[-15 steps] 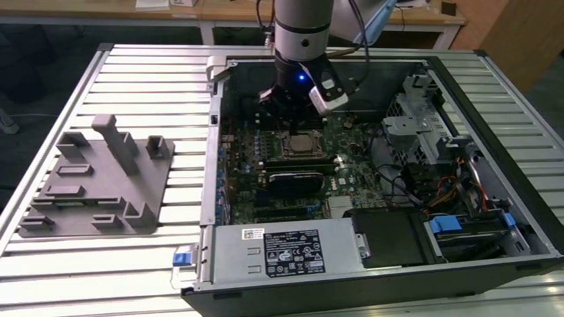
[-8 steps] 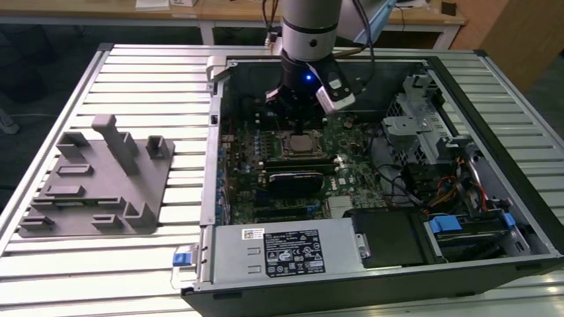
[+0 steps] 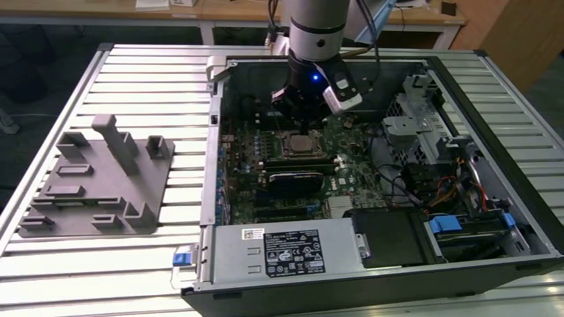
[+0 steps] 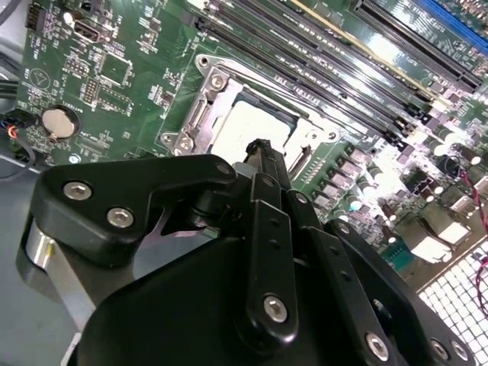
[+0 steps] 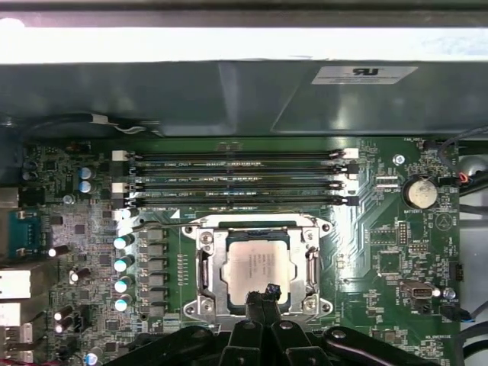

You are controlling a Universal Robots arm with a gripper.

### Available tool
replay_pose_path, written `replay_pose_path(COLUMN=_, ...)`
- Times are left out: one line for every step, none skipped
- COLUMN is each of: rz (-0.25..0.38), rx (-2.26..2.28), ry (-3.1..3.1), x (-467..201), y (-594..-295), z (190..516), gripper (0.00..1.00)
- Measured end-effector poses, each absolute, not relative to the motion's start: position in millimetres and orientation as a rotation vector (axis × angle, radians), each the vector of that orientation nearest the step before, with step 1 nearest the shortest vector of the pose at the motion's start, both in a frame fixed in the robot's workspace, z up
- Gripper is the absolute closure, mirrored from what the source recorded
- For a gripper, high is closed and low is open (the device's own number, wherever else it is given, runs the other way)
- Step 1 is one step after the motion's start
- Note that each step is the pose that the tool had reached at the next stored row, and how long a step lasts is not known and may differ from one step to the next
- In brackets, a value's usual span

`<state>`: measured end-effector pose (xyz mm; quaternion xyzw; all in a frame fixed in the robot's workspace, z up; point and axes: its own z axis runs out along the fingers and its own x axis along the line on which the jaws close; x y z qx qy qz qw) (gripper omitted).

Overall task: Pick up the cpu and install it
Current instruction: 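Close the cpu cover, then install the first cpu locking lever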

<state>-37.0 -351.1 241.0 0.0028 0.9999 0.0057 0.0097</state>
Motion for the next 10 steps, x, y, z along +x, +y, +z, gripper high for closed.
replay_pose_path(rz=0.018, rx=0.009, ry=3.122, x=-36.7, y=-351.1, z=241.0, gripper=0.89)
replay_pose_path(rz=0.018, rx=0.009, ry=3.122, x=-36.5, y=-351.1, z=241.0, gripper=0.89)
replay_pose_path(rz=0.018, rx=0.009, ry=3.122, x=-36.3, y=-351.1, z=241.0, gripper=0.89)
replay_pose_path(rz=0.018, rx=0.009, ry=3.122, x=-36.3, y=-351.1, z=241.0, gripper=0.89)
replay_pose_path(rz=0.018, rx=0.009, ry=3.122, x=-36.0, y=-351.1, z=241.0, gripper=0.89)
replay_pose_path(rz=0.018, rx=0.009, ry=3.122, x=-35.8, y=-351.1, z=241.0, gripper=0.89)
replay_pose_path(rz=0.018, rx=0.009, ry=3.122, x=-35.8, y=-351.1, z=241.0, gripper=0.89)
replay_pose_path(rz=0.018, rx=0.009, ry=3.122, x=-35.8, y=-351.1, z=241.0, gripper=0.89)
replay_pose_path(rz=0.018, rx=0.009, ry=3.122, x=-35.8, y=-351.1, z=241.0, gripper=0.89)
replay_pose_path(rz=0.018, rx=0.009, ry=3.122, x=-35.7, y=-351.1, z=241.0, gripper=0.89)
